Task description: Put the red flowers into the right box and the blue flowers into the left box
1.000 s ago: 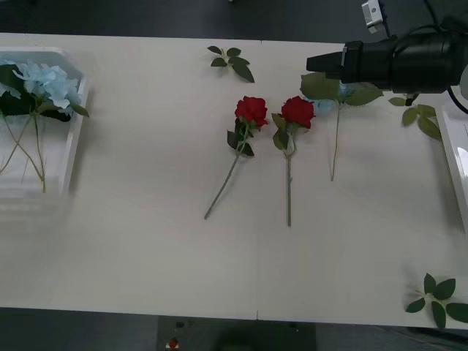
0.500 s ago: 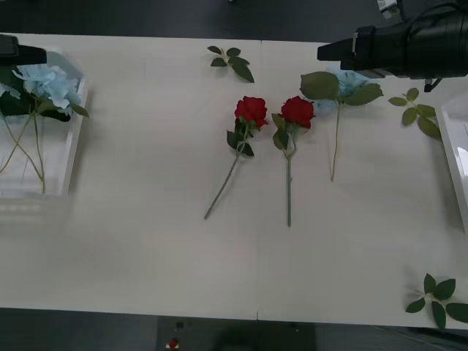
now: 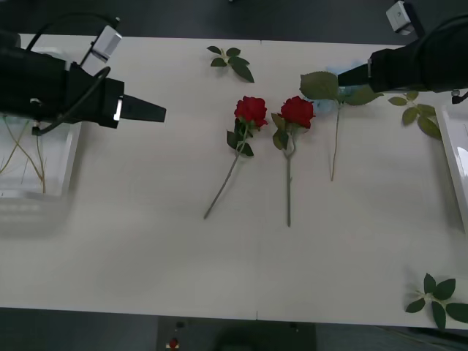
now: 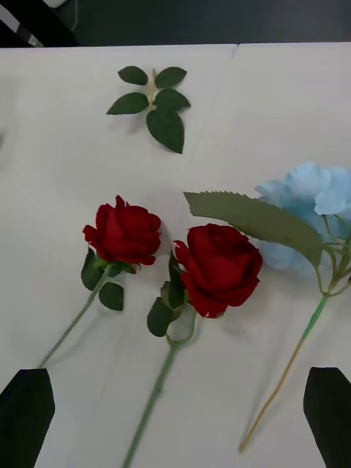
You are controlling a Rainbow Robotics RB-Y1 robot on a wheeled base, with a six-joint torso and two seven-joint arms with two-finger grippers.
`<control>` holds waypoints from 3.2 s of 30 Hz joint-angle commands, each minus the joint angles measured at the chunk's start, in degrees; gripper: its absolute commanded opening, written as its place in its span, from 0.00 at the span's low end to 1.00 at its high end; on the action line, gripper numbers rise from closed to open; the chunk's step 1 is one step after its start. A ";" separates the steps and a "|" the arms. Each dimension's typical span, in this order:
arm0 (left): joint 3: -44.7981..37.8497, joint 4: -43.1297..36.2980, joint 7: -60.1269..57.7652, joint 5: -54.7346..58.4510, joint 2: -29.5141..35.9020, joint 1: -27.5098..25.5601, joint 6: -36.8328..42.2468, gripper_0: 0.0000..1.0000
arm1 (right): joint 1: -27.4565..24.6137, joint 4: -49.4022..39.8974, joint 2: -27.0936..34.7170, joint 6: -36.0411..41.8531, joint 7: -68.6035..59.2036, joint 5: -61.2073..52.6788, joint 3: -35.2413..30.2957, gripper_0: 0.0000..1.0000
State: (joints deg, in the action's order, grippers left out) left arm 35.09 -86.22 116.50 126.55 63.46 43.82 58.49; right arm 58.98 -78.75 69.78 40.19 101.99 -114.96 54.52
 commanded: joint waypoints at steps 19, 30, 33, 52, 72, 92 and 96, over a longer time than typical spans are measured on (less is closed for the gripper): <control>21.08 -0.62 -26.59 -29.96 -13.10 15.33 -22.54 1.00 | -1.58 -8.97 -0.17 -12.33 -31.24 26.37 1.65 1.00; 21.52 -0.79 -44.17 -35.50 -13.19 15.33 -25.18 1.00 | -6.33 -11.43 -1.40 -11.19 -43.89 41.84 1.65 1.00; 21.52 -0.53 -48.12 -35.76 -13.10 15.33 -25.27 1.00 | -6.68 -10.81 -1.93 -9.25 -45.83 43.77 1.65 1.00; 26.09 9.84 -54.71 -46.05 -20.04 16.56 -25.71 1.00 | -4.31 5.53 -13.27 -0.20 -47.76 49.04 1.56 1.00; 31.89 30.85 -54.89 -52.64 -35.07 23.85 -25.71 1.00 | -1.50 25.05 -30.41 -1.34 -49.08 63.72 1.47 1.00; 40.76 37.35 -55.15 -56.15 -41.14 26.84 -25.71 1.00 | -0.88 25.13 -30.23 -4.68 -48.82 61.87 -3.19 0.00; 40.85 38.76 -55.24 -57.30 -42.37 26.84 -25.71 1.00 | -0.97 19.33 -25.22 -4.42 -48.64 55.37 -4.51 0.00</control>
State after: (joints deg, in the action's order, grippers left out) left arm 76.30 -47.81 63.53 70.24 22.51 69.99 33.06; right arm 55.96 -54.06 39.41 35.68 55.26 -56.06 50.19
